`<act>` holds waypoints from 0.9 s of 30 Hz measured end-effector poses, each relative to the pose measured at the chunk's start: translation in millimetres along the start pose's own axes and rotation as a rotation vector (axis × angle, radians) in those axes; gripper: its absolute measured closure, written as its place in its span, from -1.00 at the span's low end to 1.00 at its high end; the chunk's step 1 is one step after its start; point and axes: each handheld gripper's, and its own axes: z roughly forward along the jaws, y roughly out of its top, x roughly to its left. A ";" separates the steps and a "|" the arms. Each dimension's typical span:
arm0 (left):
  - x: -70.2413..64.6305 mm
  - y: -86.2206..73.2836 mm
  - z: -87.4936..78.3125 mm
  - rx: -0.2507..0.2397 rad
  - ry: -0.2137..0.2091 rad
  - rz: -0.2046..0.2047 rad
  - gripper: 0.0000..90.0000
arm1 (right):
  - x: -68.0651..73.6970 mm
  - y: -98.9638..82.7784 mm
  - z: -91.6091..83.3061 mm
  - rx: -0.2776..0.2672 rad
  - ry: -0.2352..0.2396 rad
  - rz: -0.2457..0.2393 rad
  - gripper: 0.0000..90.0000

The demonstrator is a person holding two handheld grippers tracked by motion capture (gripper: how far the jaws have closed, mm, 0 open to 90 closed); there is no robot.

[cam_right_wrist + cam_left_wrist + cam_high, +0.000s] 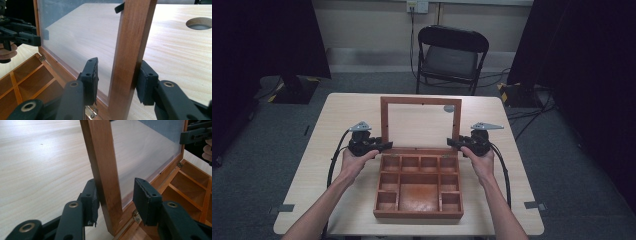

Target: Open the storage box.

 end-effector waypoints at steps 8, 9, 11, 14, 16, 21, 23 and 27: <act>2.3 -2.3 5.2 0.001 0.016 -0.024 0.26 | -0.8 -1.5 5.8 0.019 -0.027 -0.009 0.15; 3.2 -2.5 5.3 0.005 0.011 -0.030 0.25 | -0.7 -1.6 7.0 0.023 -0.029 -0.008 0.12; 4.5 -3.0 5.9 0.002 0.006 -0.036 0.25 | -1.7 -1.9 8.8 0.025 -0.029 0.005 0.12; 5.1 -3.0 5.2 0.008 0.004 -0.046 0.26 | -2.9 -1.9 10.2 0.019 -0.026 0.036 0.13; 5.9 -2.8 5.0 0.012 0.001 -0.047 0.26 | -2.7 -1.4 10.9 0.021 -0.030 0.031 0.12; 6.7 -3.3 5.3 0.015 0.010 -0.055 0.24 | 0.7 -0.1 14.7 0.041 -0.056 0.005 0.00; 7.9 -4.0 6.3 0.014 0.007 -0.066 0.21 | 2.2 -0.8 17.9 0.051 -0.067 0.002 -0.07; 8.9 -3.8 6.6 0.028 0.016 -0.063 0.19 | -0.9 -2.6 21.3 0.052 -0.056 0.024 -0.10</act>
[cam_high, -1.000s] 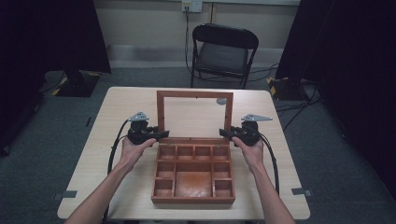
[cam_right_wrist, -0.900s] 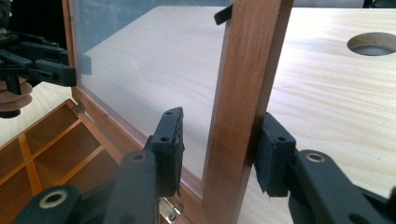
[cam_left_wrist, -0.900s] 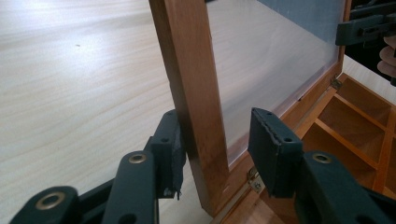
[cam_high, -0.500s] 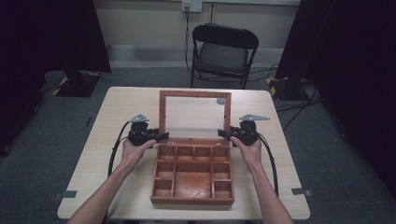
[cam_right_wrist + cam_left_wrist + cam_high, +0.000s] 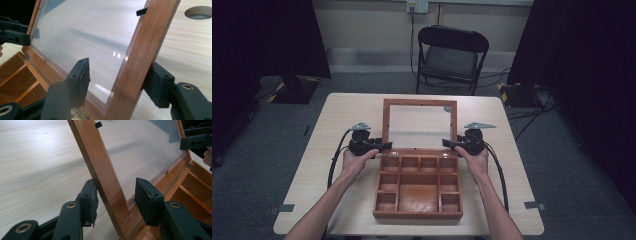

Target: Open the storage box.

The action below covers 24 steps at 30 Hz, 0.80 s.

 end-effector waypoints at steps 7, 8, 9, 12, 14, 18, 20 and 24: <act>6.9 -1.7 0.6 0.009 -0.014 -0.031 0.17 | -2.2 -1.3 7.7 0.024 -0.001 0.029 -0.24; 7.6 -1.9 0.7 0.010 -0.016 -0.035 0.17 | -2.9 -1.5 8.6 0.025 0.001 0.034 -0.24; 8.0 -2.0 0.7 0.012 -0.014 -0.034 0.16 | -3.9 -1.9 9.7 0.026 0.006 0.039 -0.25; 8.6 -2.1 0.5 0.016 -0.011 -0.035 0.15 | -3.6 -1.5 12.7 0.039 0.004 0.043 -0.30; 9.7 -2.4 0.5 0.017 -0.013 -0.036 0.14 | -2.7 -0.5 14.5 0.050 0.000 0.038 -0.34; 11.7 -3.1 1.1 0.022 -0.018 -0.040 0.10 | -3.8 -1.3 18.1 0.053 0.008 0.046 -0.38; 12.6 -3.6 2.0 0.026 -0.015 -0.045 0.07 | -5.5 -2.5 19.6 0.056 0.018 0.061 -0.40; 16.0 -5.3 3.7 0.033 -0.030 -0.075 0.03 | -4.2 -4.0 21.6 0.063 -0.016 0.051 -0.49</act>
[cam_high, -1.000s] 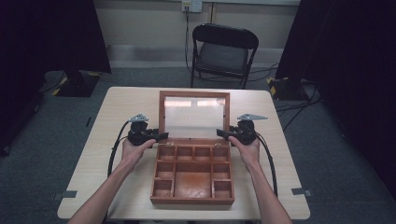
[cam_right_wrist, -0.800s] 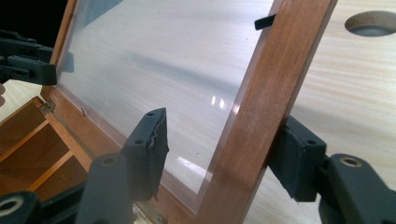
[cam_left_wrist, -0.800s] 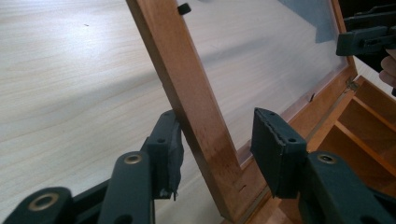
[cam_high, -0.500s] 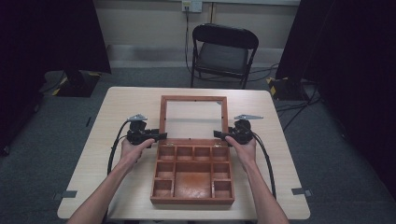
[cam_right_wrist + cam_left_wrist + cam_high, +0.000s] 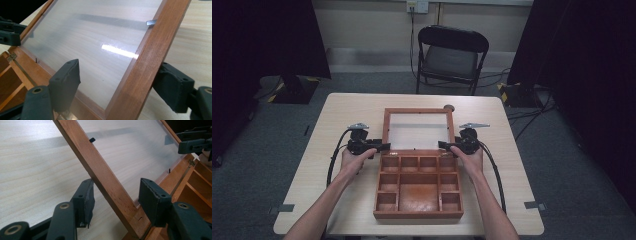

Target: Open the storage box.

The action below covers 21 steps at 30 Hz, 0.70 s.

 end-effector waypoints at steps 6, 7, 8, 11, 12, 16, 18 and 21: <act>-2.5 0.2 0.7 0.003 0.039 0.025 0.04 | 0.4 -0.6 1.0 0.012 -0.032 -0.003 -0.61; -2.0 -0.2 1.0 0.005 0.032 0.016 0.03 | -2.0 -2.0 1.9 0.027 -0.024 0.013 -0.61; -2.0 -0.7 1.6 0.003 0.028 0.012 0.02 | -5.9 -4.9 3.1 0.029 0.001 0.043 -0.61; -3.3 -1.7 4.0 0.016 0.049 0.032 0.01 | -9.0 -7.4 4.9 0.036 0.018 0.081 -0.62; -3.5 -1.6 4.0 0.022 0.047 0.033 0.00 | -9.3 -7.6 5.1 0.036 0.018 0.084 -0.62; -3.8 -1.6 4.1 0.022 0.044 0.027 -0.03 | -9.9 -7.4 5.4 0.044 0.023 0.095 -0.62; -4.2 -2.2 4.1 0.016 0.044 0.023 -0.04 | -10.5 -8.5 5.9 0.044 0.024 0.096 -0.62; -4.1 -2.6 3.2 0.018 0.036 0.024 -0.04 | -10.9 -8.9 6.1 0.043 0.027 0.098 -0.62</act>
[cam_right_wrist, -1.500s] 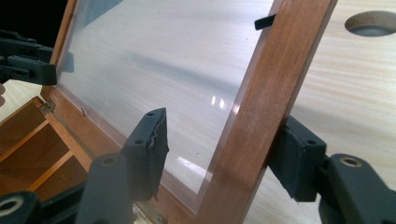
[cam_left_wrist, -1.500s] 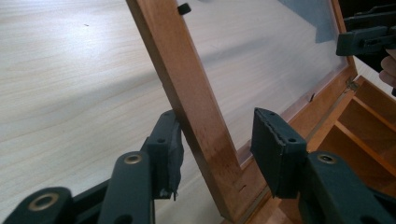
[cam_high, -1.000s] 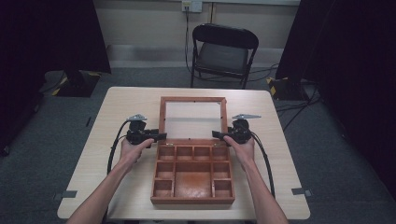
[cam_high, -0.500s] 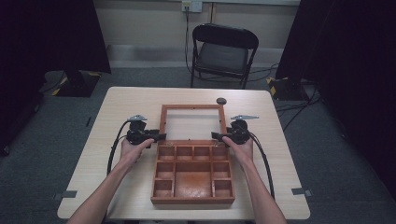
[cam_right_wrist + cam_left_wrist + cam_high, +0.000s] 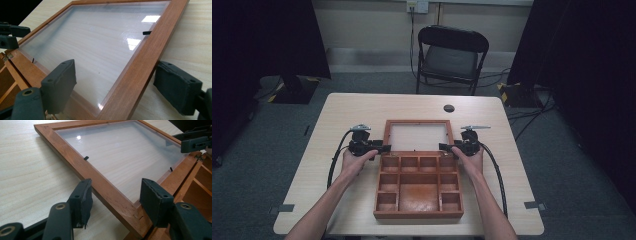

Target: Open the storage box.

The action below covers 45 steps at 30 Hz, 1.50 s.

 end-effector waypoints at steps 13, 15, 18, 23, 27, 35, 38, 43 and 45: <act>-4.1 3.4 -14.7 -0.019 0.047 0.022 -0.26 | 1.9 0.1 -22.2 -0.045 -0.044 -0.034 -0.57; -4.6 4.1 -17.7 -0.018 0.043 0.024 -0.30 | 2.4 0.1 -28.6 -0.054 -0.053 -0.040 -0.57; -7.8 4.6 -22.9 -0.010 0.055 0.042 -0.34 | 4.6 0.7 -36.8 -0.058 -0.061 -0.052 -0.58; -11.5 3.2 -34.1 0.004 0.064 0.068 -0.37 | 10.4 1.0 -52.6 -0.071 -0.065 -0.081 -0.60; -15.0 -1.1 -46.3 0.005 0.067 0.088 -0.37 | 15.3 -5.8 -65.9 -0.077 -0.066 -0.109 -0.64; -15.8 -19.8 -64.4 0.033 0.104 0.104 -0.39 | 18.0 -24.7 -98.3 -0.072 -0.093 -0.115 -0.66; -16.7 -28.4 -69.8 0.049 0.110 0.111 -0.41 | 17.1 -35.7 -110.1 -0.054 -0.120 -0.109 -0.66; -12.8 -40.0 -80.0 0.068 0.133 0.103 -0.45 | 15.9 -53.0 -129.4 -0.041 -0.172 -0.102 -0.66; -10.9 -44.2 -84.4 0.072 0.146 0.095 -0.46 | 15.0 -60.2 -137.8 -0.033 -0.190 -0.091 -0.66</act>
